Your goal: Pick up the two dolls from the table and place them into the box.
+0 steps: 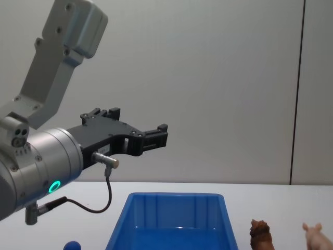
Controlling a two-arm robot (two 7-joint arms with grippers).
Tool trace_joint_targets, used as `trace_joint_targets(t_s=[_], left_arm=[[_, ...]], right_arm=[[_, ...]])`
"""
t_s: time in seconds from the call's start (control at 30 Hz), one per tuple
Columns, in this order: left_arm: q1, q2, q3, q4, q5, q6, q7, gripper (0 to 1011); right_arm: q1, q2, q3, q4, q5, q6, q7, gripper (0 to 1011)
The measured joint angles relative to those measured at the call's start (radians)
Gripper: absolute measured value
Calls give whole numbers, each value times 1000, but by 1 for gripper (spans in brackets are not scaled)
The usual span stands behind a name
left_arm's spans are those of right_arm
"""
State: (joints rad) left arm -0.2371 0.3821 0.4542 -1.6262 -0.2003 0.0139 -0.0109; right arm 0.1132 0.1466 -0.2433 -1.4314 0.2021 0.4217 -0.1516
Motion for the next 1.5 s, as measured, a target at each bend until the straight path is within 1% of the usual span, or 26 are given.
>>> trace_joint_targets(t_s=[0.37, 0.57, 0.7, 0.8, 1.03, 1.23, 1.33, 1.4, 1.5], left_arm=[[0, 0, 0, 0, 0, 0, 0, 1002], [0, 0, 0, 0, 0, 0, 0, 1002], [0, 0, 0, 0, 0, 0, 0, 1001], [0, 0, 0, 0, 0, 0, 0, 1001], [0, 0, 0, 0, 0, 0, 0, 1001], [0, 0, 0, 0, 0, 0, 0, 1001], [0, 0, 0, 0, 0, 0, 0, 1001], [0, 0, 0, 0, 0, 0, 0, 1001], [0, 0, 0, 0, 0, 0, 0, 1001]], right_arm=[[-1, -2, -7, -40, -54, -74, 24, 372], [4, -6, -15, -68, -89, -117, 60, 372], [14, -12, -24, -83, -111, -143, 102, 372], [20, -17, -29, -87, -120, -151, 124, 371], [43, -36, -49, -90, -144, -168, 208, 372], [65, -56, -68, -74, -158, -170, 272, 371], [85, -74, -83, -52, -165, -170, 315, 372], [93, -82, -89, -42, -168, -168, 331, 389], [114, -101, -103, -16, -173, -162, 366, 465]])
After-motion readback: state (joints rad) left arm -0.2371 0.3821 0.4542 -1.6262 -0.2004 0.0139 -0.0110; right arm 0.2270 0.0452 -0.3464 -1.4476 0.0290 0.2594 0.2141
